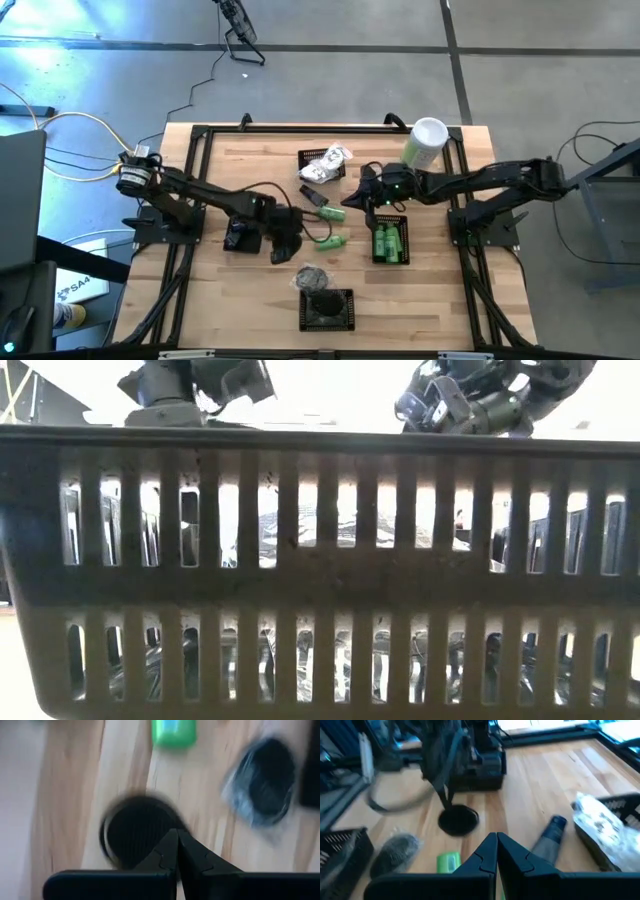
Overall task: Pick & Place Travel size toiletries
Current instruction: Put the left black brush into the bottom middle black bin
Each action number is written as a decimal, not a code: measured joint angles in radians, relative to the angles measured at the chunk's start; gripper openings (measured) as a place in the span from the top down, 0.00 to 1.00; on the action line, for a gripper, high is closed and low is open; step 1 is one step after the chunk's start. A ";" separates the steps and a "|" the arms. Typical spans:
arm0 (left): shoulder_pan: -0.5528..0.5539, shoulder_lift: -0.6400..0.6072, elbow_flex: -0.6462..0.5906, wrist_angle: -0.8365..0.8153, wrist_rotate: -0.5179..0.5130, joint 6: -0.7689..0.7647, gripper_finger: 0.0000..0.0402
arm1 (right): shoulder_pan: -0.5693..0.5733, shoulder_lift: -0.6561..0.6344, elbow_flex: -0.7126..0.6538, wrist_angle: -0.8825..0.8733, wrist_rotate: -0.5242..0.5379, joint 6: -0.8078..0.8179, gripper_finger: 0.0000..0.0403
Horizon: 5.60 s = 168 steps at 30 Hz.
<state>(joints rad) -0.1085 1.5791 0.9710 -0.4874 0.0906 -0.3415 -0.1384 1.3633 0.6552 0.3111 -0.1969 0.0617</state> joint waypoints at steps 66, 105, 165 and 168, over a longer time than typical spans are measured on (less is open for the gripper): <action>-0.128 0.075 0.001 -0.103 -0.114 -0.220 1.00 | 0.073 0.288 0.219 0.062 -0.067 0.102 1.00; 0.045 0.156 -0.002 0.138 -0.211 0.050 1.00 | -0.028 0.306 0.323 -0.295 -0.151 0.295 1.00; 0.027 0.168 -0.001 0.206 -0.166 0.126 1.00 | -0.040 0.600 0.631 -0.740 -0.061 0.258 1.00; 0.022 0.186 0.002 0.220 -0.164 0.135 1.00 | -0.036 0.600 0.631 -0.743 -0.119 0.252 0.98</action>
<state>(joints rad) -0.0864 1.7655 0.9728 -0.2678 -0.0731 -0.2062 -0.1745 1.9629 1.2858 -0.4323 -0.3155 0.3142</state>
